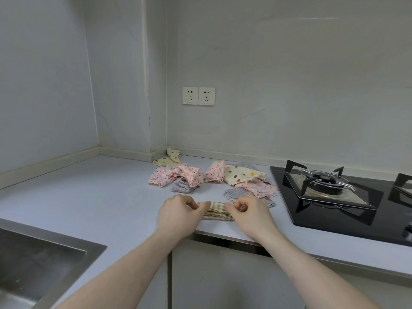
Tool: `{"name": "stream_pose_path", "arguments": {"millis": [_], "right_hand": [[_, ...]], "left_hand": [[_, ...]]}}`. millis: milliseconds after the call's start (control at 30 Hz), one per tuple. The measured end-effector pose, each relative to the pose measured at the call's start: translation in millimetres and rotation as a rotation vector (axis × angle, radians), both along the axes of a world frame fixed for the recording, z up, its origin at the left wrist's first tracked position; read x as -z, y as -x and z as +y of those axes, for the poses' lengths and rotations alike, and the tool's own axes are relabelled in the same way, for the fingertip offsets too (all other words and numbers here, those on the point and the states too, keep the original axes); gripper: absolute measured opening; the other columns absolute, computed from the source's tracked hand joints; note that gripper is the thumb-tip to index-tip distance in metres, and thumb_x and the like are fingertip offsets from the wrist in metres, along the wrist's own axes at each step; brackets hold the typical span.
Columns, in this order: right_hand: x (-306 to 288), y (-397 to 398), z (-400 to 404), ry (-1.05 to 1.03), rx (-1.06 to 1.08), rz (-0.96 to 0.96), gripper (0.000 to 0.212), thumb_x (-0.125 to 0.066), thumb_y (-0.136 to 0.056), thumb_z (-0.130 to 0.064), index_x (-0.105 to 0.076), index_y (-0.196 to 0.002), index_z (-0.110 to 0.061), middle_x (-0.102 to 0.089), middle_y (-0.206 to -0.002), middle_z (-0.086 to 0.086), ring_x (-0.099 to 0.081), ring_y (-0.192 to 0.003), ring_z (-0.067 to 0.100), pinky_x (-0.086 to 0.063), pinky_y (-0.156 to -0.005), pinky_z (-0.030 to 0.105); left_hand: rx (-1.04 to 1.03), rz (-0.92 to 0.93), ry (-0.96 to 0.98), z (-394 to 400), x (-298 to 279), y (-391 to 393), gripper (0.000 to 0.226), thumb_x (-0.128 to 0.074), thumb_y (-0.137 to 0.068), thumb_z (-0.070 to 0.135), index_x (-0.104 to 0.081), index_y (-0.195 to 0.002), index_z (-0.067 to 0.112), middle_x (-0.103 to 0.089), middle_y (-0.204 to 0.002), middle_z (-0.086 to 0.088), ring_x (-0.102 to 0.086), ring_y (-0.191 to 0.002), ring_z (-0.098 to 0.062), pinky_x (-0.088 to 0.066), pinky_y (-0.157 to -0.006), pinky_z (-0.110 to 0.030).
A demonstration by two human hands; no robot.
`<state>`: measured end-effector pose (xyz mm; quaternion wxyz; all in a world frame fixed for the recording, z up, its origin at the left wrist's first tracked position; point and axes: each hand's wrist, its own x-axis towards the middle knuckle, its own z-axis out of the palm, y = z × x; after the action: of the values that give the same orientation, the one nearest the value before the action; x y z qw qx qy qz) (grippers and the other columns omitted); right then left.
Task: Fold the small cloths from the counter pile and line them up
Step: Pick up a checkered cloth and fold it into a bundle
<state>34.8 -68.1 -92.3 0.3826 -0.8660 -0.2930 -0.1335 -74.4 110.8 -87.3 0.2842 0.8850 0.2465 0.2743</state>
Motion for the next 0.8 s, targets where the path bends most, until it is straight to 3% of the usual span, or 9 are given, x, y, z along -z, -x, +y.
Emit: {"name": "stream_pose_path", "arguments": {"millis": [133, 200, 300, 367, 467, 567, 700, 800], "right_hand": [[2.7, -2.7, 0.1, 0.018, -0.036, 0.014, 0.031, -0.079, -0.083, -0.046, -0.064, -0.067, -0.025, -0.058, -0.09, -0.012, -0.055, -0.083, 0.002, -0.039, -0.069, 0.021], [2.9, -4.3, 0.4, 0.017, -0.042, 0.015, 0.028, -0.08, -0.081, -0.047, -0.064, -0.071, -0.026, -0.058, -0.092, -0.012, -0.055, -0.083, 0.002, -0.039, -0.068, 0.02], [2.3, -4.4, -0.1, 0.037, -0.056, 0.032, 0.022, -0.077, -0.082, -0.046, -0.063, -0.089, -0.03, -0.062, -0.095, -0.015, -0.057, -0.085, 0.005, -0.042, -0.071, 0.024], [1.8, -4.3, -0.3, 0.062, -0.082, 0.073, 0.028, -0.074, -0.084, -0.045, -0.064, -0.108, -0.035, -0.065, -0.104, -0.019, -0.059, -0.09, 0.003, -0.046, -0.077, 0.024], [0.6, -5.7, -0.7, 0.091, -0.105, 0.093, 0.037, -0.07, -0.085, -0.043, -0.065, -0.121, -0.036, -0.066, -0.113, -0.021, -0.06, -0.101, 0.005, -0.051, -0.091, 0.028], [-0.8, -5.6, -2.8, 0.125, -0.112, 0.087, 0.043, -0.068, -0.085, -0.042, -0.064, -0.128, -0.036, -0.062, -0.125, -0.018, -0.055, -0.116, 0.01, -0.046, -0.102, 0.032], [-3.0, 1.0, -6.4, 0.153, -0.145, 0.089, 0.031, -0.066, -0.086, -0.039, -0.068, -0.117, -0.034, -0.061, -0.116, -0.015, -0.054, -0.112, 0.011, -0.045, -0.096, 0.032], [-4.2, 7.0, -9.7, 0.169, -0.172, 0.073, 0.021, -0.063, -0.086, -0.035, -0.062, -0.107, -0.035, -0.059, -0.106, -0.021, -0.05, -0.104, 0.009, -0.043, -0.09, 0.03]], "left_hand": [[-0.002, 0.042, -0.062, 6.5, 4.8, -2.6, 0.029, -0.073, -0.078, 0.062, -0.067, -0.073, 0.034, -0.066, -0.085, 0.016, -0.063, -0.087, -0.01, -0.055, -0.079, -0.032], [0.03, 0.031, -0.027, 9.1, 5.7, -3.2, 0.026, -0.075, -0.078, 0.057, -0.067, -0.089, 0.036, -0.065, -0.104, 0.014, -0.063, -0.099, -0.011, -0.054, -0.088, -0.034], [0.066, 0.067, -0.027, 11.7, 7.7, -5.6, 0.053, -0.068, -0.083, 0.056, -0.057, -0.131, 0.038, -0.058, -0.136, 0.009, -0.057, -0.123, -0.017, -0.045, -0.105, -0.039], [0.049, 0.122, -0.075, 9.5, 7.2, -6.8, 0.061, -0.058, -0.088, 0.063, -0.052, -0.142, 0.036, -0.053, -0.146, 0.009, -0.049, -0.134, -0.02, -0.037, -0.111, -0.041], [0.048, 0.194, -0.152, 5.2, 6.0, -8.6, 0.06, -0.047, -0.086, 0.078, -0.061, -0.127, 0.037, -0.059, -0.131, 0.011, -0.05, -0.127, -0.019, -0.035, -0.106, -0.041], [0.091, 0.159, -0.105, 5.0, 2.9, -6.6, 0.043, -0.058, -0.083, 0.071, -0.055, -0.109, 0.037, -0.062, -0.109, 0.012, -0.055, -0.112, -0.019, -0.042, -0.098, -0.039], [0.166, 0.107, 0.091, 3.0, -0.3, 0.4, 0.037, -0.073, -0.079, 0.055, -0.05, -0.1, 0.035, -0.064, -0.101, 0.015, -0.061, -0.102, -0.015, -0.05, -0.09, -0.038], [0.198, 0.059, 0.224, 1.8, -2.7, 4.5, 0.05, -0.073, -0.07, 0.068, -0.051, -0.107, 0.044, -0.064, -0.109, 0.019, -0.061, -0.106, -0.005, -0.052, -0.092, -0.035]]}}
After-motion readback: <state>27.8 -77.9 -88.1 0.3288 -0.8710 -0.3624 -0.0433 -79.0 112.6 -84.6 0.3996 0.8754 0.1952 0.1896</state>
